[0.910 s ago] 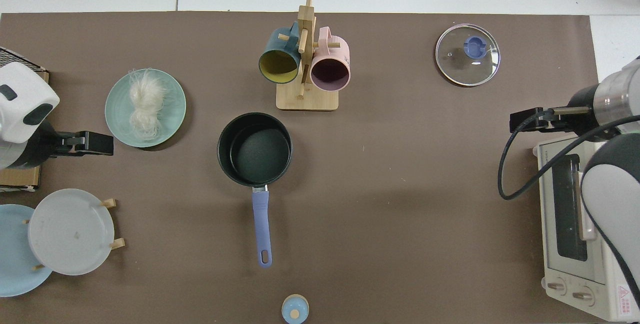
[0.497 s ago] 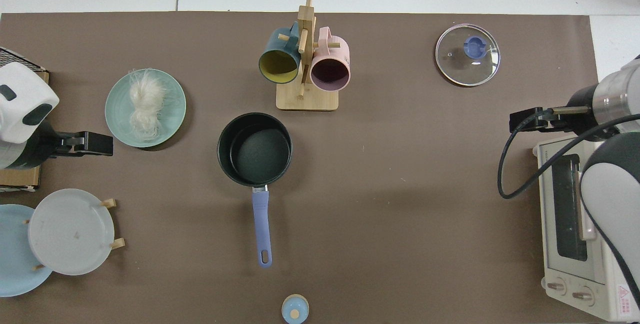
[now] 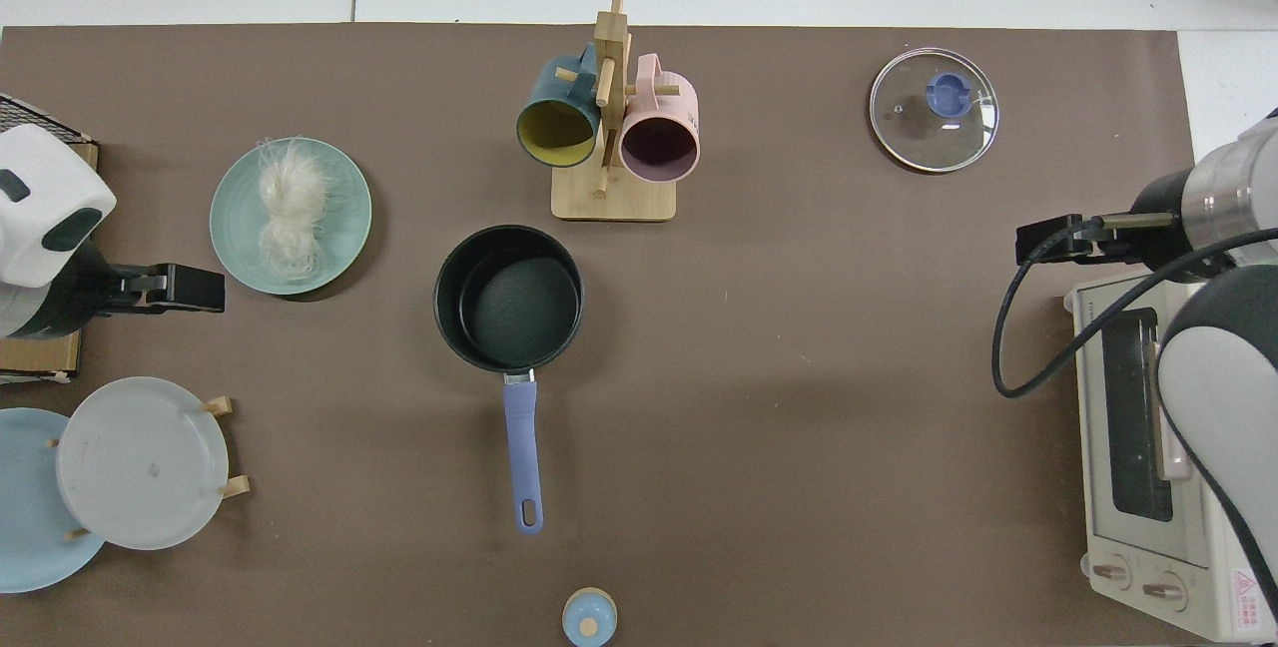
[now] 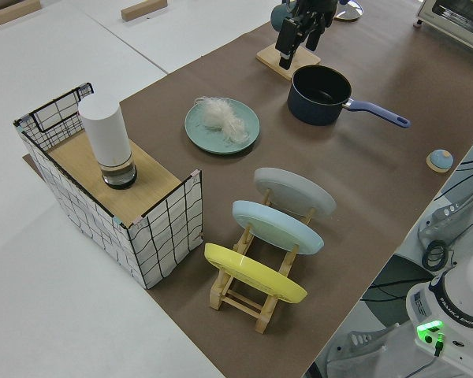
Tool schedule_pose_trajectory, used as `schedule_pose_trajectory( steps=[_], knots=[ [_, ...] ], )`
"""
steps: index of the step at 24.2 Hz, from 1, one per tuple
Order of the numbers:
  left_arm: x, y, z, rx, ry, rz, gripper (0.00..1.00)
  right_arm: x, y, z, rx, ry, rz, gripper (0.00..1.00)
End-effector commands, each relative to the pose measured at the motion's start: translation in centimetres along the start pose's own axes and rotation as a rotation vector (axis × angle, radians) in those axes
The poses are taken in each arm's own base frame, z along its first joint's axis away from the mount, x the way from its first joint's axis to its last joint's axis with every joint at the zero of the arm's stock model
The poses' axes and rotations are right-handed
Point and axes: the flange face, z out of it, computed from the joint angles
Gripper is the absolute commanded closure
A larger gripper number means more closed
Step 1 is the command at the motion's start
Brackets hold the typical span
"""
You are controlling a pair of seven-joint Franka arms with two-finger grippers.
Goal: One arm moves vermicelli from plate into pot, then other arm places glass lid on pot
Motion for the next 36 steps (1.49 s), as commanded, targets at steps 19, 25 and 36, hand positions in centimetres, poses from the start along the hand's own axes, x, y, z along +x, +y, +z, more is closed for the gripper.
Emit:
schedule_pose_trajectory(
  steps=[19,25,36],
  knots=[
    [8.2,0.4,3.4,-0.037,-0.026,0.043,0.0,2.4,-0.1,-0.6,-0.001,0.024,-0.001,0.01],
    [10.7,-1.3,7.3,-0.042,0.0,0.042,0.0,9.3,-1.0,1.9,0.004,-0.014,-0.015,0.01],
    [15.4,-2.1,18.6,-0.046,0.071,0.017,0.0,20.7,-3.0,17.7,-0.049,0.129,-0.047,0.02]
  ],
)
